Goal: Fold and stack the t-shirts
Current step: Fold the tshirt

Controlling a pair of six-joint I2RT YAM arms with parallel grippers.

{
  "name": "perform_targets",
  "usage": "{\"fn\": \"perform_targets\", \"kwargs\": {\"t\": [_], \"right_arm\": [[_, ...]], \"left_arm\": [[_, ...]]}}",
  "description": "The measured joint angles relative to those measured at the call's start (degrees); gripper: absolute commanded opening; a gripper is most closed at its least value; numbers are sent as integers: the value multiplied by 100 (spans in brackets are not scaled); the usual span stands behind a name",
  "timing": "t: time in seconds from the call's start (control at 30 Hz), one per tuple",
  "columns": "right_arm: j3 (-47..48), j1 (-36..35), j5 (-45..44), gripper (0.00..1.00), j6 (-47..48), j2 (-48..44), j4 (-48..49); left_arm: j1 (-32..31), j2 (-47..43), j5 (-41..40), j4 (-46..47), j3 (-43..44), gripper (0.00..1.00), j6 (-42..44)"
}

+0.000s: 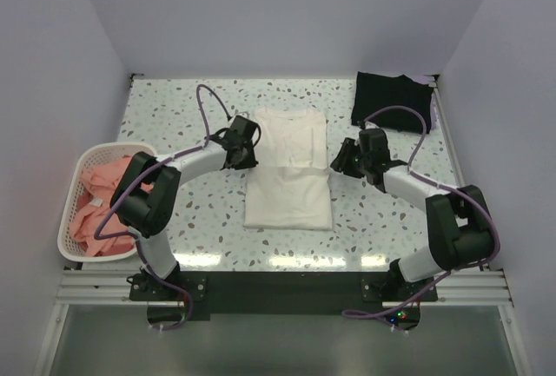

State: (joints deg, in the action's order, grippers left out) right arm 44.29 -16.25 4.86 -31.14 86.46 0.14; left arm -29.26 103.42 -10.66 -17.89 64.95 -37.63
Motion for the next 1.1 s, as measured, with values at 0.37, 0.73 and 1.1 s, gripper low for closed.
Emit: {"fn": "perform_targets", "kwargs": {"t": [0.37, 0.73, 1.1], "right_arm": [[-415, 7, 352, 40, -81, 66, 726], [-238, 4, 544, 39, -83, 531, 852], [-57, 2, 831, 24, -258, 820, 1108]], "left_arm": [[15, 0, 68, 105, -114, 25, -4], [37, 0, 170, 330, -262, 24, -22], [70, 0, 275, 417, -306, 16, -31]]}}
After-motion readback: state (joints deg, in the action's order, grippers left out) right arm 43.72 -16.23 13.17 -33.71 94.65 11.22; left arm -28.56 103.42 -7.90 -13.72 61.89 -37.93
